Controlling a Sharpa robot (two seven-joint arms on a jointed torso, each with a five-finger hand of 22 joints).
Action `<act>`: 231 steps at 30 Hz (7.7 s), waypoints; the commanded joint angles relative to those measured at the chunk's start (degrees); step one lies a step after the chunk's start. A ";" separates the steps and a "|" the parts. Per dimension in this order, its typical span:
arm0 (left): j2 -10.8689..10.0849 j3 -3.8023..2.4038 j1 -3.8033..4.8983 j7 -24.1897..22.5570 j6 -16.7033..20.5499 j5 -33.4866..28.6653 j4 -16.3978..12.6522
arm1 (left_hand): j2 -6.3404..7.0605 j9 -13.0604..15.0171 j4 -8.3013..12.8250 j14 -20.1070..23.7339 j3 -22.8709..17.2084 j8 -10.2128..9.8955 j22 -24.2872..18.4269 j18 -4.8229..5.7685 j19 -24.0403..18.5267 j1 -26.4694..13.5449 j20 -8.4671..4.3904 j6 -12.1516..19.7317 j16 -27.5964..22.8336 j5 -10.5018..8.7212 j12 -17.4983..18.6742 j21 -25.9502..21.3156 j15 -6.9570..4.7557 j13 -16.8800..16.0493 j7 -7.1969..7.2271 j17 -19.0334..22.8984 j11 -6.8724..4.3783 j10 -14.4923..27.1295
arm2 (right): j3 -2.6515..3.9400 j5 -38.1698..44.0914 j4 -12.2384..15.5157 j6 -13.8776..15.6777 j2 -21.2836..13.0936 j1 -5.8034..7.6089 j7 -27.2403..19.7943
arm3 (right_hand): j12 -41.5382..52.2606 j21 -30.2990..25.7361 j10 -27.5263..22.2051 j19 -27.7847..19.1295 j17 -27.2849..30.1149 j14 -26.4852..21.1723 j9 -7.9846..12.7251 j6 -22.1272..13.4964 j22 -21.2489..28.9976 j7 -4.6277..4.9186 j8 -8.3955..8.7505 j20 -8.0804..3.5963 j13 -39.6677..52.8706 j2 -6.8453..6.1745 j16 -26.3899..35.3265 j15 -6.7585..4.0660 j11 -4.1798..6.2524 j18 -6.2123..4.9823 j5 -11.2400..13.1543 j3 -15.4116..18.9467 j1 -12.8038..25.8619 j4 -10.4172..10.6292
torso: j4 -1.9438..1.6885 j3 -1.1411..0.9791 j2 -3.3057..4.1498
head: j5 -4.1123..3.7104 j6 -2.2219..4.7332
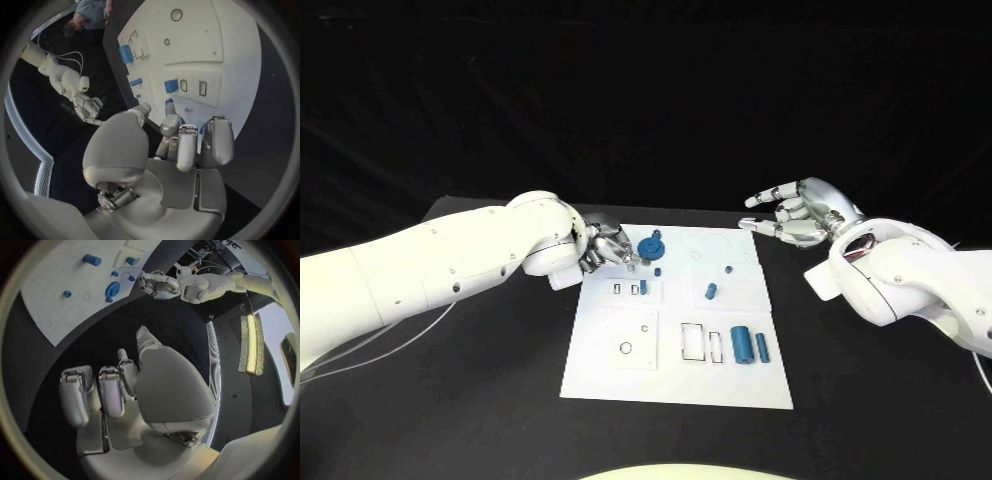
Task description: Assemble the parts on the task board
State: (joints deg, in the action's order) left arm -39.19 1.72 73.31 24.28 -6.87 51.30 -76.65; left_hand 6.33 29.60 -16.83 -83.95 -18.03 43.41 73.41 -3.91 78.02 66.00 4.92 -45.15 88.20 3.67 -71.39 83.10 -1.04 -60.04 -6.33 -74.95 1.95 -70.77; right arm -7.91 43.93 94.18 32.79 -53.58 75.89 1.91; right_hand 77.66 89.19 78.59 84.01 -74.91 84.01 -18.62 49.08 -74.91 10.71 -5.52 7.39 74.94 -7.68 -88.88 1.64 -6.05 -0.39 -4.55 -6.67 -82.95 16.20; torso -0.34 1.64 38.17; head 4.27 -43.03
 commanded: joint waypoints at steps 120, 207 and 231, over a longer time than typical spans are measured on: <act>5.58 2.84 1.61 5.21 -6.19 -7.96 4.46 | -0.12 10.90 9.01 -5.27 -24.25 2.97 2.01 0.56 0.60 5.38 -0.76 0.75 0.68 -0.29 2.24 1.01 -1.46 1.16 1.73 -13.26 -1.33 0.69 | -0.04 -0.07 -2.95 -1.73 0.96 -0.11 1.44 | 0.32 -0.27 0.27 5.38 -11.08 5.02 -0.01 0.68 -14.30 -0.22 -0.78 -0.19 3.70 0.72 0.19 -0.38 0.45 0.08 -1.62 -0.28 0.89 0.18 | -0.04 -0.15 0.00 | 0.08 -2.86; 2.19 3.26 -0.86 5.56 -1.36 9.16 -1.29 | 1.72 13.64 12.04 -5.75 -30.16 4.25 2.58 0.65 1.03 2.78 -1.14 0.18 1.35 -0.30 0.89 1.23 -1.89 -0.64 2.17 -14.33 -1.81 -1.28 | -0.11 -0.10 -3.26 -1.92 0.88 -0.28 1.35 | 0.39 -0.21 0.35 5.42 -11.08 5.02 0.03 0.72 -14.35 -0.26 -0.95 -0.26 3.72 0.82 0.20 -0.43 0.50 0.10 -1.88 -0.20 1.45 0.30 | 0.07 -0.13 0.16 | 0.91 -3.54; 3.95 3.40 -0.86 5.92 -4.23 8.87 0.59 | 1.21 15.13 11.93 -6.05 -31.15 5.46 3.48 0.84 1.77 -0.68 -1.44 -1.29 1.80 -0.45 0.05 1.57 -2.30 -1.56 2.80 -15.05 -2.32 -2.76 | -0.12 -0.10 -3.20 -1.90 0.84 -0.28 1.32 | 0.39 -0.22 0.36 5.42 -11.05 5.01 0.06 0.71 -14.34 -0.29 -1.06 -0.29 3.70 0.87 0.22 -0.47 0.52 0.10 -1.99 -0.18 1.71 0.26 | 0.08 -0.14 0.19 | 0.79 -3.89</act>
State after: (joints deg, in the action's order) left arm -35.54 5.05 72.58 30.20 -8.98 60.34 -75.91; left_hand 7.48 44.84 -13.35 -84.02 -40.50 48.82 74.91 -3.94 79.54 65.80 3.39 -45.09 89.82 3.17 -71.17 84.47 -3.01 -61.52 -4.39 -74.92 -0.32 -73.04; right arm -8.03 43.50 90.93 31.60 -52.75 75.64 3.62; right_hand 77.67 89.19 78.81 84.01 -74.94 84.02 -18.56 49.45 -74.92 10.33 -6.19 7.38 74.92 -6.78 -88.88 1.63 -5.84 -0.40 -6.21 -6.82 -81.58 16.36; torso -0.23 1.52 38.36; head 5.09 -46.88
